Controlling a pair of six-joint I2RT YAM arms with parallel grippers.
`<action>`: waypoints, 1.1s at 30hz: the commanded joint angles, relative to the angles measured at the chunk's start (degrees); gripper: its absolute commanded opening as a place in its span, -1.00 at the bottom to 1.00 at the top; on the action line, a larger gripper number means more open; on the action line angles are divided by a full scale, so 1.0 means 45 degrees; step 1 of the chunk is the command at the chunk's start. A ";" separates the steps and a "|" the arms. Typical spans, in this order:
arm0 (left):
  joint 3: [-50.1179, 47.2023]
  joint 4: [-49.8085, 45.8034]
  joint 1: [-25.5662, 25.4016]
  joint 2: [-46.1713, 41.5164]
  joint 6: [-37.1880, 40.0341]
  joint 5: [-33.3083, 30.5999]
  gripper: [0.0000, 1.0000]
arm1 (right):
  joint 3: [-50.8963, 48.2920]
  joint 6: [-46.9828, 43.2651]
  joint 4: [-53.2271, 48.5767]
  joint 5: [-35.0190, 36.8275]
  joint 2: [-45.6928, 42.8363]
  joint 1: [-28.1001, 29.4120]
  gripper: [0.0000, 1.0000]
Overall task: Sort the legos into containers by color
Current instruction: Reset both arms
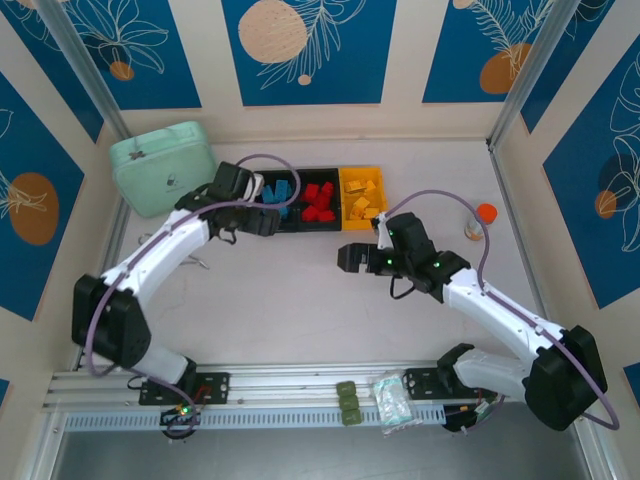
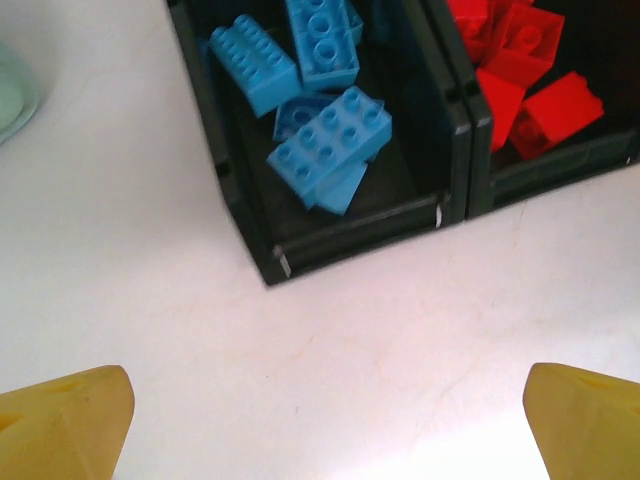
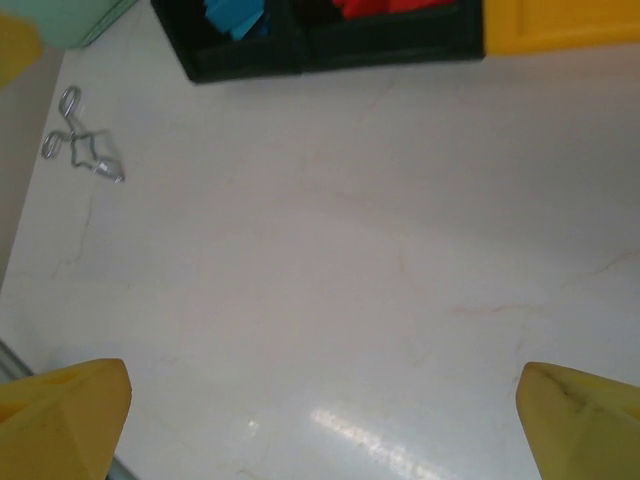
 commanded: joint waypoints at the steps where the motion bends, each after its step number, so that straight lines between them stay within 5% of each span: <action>1: -0.1289 0.0944 0.0120 -0.1742 -0.0515 -0.0905 0.99 | 0.0607 -0.0712 -0.0130 0.1067 0.0105 -0.0370 0.98; 5: -0.3260 0.2234 0.0158 -0.3649 -0.0239 -0.1639 0.99 | 0.0780 -0.1047 0.0030 0.2558 0.0000 -0.0740 0.98; 10: -0.4837 0.3408 0.0559 -0.4554 -0.0275 -0.4096 0.99 | 0.0809 -0.1653 0.0412 0.7170 -0.0054 -0.0817 0.98; 15: -0.6940 0.6663 0.1346 -0.5147 0.0391 -0.5056 0.99 | -0.1626 -0.4737 0.5276 1.0690 -0.0155 -0.1280 0.98; 19: -0.8837 1.0583 0.1972 -0.4737 0.1435 -0.5804 0.99 | -0.2181 -0.4258 0.5613 1.0244 0.0519 -0.2819 0.98; 28: -1.0764 1.7614 0.2835 -0.1254 0.2538 -0.4981 0.99 | -0.4238 -0.5624 1.1198 0.9603 0.2818 -0.4089 0.98; 31: -1.1628 2.1224 0.2874 0.0493 0.2872 -0.5118 0.99 | -0.4853 -0.6165 1.3305 0.7259 0.3046 -0.4610 0.98; 33: -1.1460 2.0274 0.2823 0.0317 0.2967 -0.4209 0.99 | -0.4792 -0.6570 1.3532 0.5509 0.3325 -0.5119 0.98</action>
